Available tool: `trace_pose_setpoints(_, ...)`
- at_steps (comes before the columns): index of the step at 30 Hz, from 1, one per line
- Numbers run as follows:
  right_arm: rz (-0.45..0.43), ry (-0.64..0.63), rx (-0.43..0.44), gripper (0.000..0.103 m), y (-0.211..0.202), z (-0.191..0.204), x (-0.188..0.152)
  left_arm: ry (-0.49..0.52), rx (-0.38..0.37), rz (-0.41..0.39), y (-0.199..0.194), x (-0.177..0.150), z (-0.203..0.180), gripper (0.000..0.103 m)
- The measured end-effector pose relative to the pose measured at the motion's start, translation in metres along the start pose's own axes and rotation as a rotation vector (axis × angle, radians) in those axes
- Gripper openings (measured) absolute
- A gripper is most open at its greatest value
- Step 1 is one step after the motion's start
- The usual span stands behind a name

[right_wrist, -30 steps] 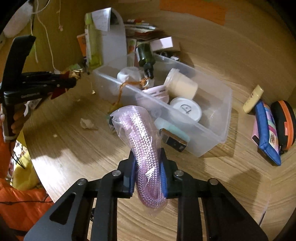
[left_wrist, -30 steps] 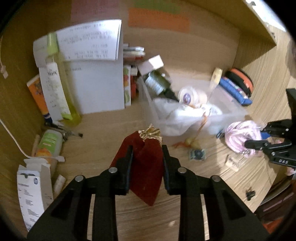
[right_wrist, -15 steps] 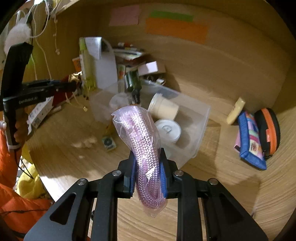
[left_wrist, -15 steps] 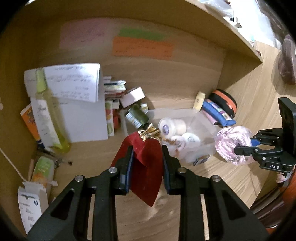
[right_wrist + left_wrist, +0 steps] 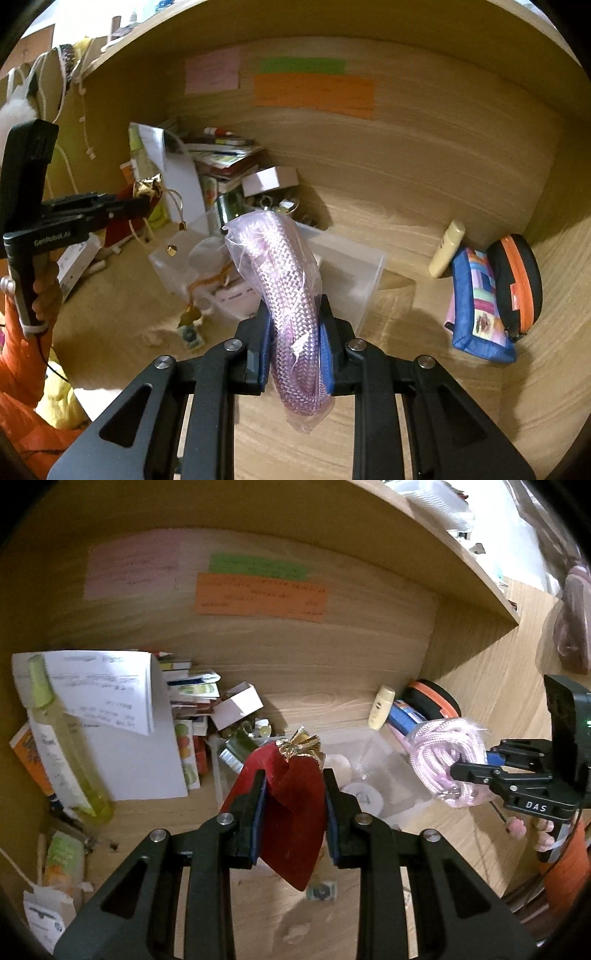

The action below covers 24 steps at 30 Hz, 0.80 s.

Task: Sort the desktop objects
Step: 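Carry the red pouch and pink rope bag over the clear box, then open right gripper dropping rope bag while left gripper releases red pouch into box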

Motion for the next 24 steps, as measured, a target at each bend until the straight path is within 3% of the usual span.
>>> trace_pose_setpoints(11, 0.068, 0.139, 0.091, 0.019, 0.057, -0.024, 0.008, -0.092, -0.058, 0.092, 0.049, -0.002, 0.020, 0.027)
trace_pose_setpoints(17, 0.118, 0.171, 0.083, 0.019, 0.085, -0.033, 0.003, -0.141, -0.040, 0.166, 0.071, -0.017, 0.035, 0.027)
trace_pose_setpoints(24, 0.129, 0.157, 0.046, 0.019, 0.103, -0.041, 0.001, -0.121, -0.007, 0.205, 0.082, -0.026, 0.034, 0.029)
Point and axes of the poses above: each gripper's, at about its wrist camera, not at the fingertips, and y roughly the way its jaws point, z to its left, x to its top, the point moved 6 cm from there along y, roughly the way its jaws point, and after that the axes turned 1 degree about y, right-handed, at the moved point
